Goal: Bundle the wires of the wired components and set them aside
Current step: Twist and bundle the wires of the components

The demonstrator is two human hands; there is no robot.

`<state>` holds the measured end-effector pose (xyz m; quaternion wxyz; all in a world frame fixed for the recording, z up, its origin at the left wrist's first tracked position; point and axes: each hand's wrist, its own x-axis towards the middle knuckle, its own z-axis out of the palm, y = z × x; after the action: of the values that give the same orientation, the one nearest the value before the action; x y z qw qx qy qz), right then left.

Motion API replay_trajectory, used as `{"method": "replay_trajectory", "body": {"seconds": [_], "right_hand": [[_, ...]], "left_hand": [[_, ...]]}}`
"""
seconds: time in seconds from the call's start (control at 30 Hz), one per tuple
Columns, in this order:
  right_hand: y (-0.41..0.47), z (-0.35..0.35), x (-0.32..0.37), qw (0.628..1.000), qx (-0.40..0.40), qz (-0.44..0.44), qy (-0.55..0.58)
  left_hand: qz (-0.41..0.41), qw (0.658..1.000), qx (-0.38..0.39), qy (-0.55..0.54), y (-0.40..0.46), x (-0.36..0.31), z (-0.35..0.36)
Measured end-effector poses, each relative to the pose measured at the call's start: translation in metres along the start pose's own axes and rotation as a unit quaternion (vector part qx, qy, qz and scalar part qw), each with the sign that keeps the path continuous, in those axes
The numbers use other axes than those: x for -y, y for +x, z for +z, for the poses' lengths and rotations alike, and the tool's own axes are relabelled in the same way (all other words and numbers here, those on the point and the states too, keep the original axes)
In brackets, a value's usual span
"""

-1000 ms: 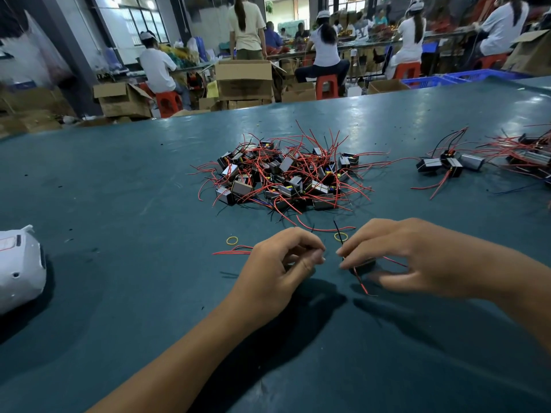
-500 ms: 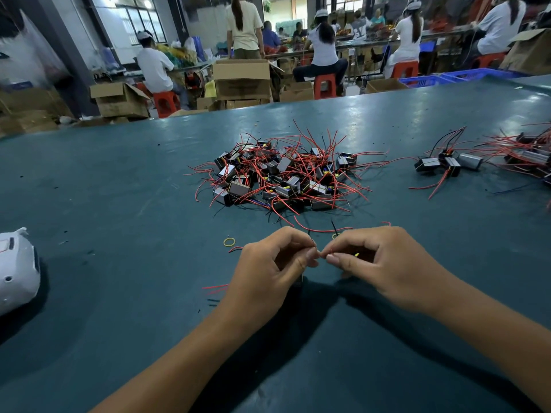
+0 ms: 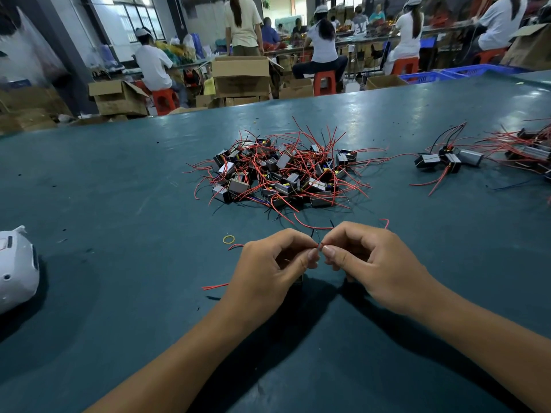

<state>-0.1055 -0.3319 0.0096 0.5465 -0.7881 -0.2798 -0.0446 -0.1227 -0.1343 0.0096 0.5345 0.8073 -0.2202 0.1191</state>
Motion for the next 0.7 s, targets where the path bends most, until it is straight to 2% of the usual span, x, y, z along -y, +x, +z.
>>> {"method": "replay_trajectory", "body": {"seconds": [0.2,0.7], "right_hand": [[-0.0009,0.002,-0.0002,0.999,-0.009,0.01,0.036],[-0.0018,0.0058,-0.0018,0.999,-0.043,0.007,0.0]], "left_hand": [[-0.003,1.0,-0.001,-0.011,-0.0004,0.0015,-0.0004],[-0.01,0.999,-0.013,-0.036,-0.0007,0.0058,0.0021]]}}
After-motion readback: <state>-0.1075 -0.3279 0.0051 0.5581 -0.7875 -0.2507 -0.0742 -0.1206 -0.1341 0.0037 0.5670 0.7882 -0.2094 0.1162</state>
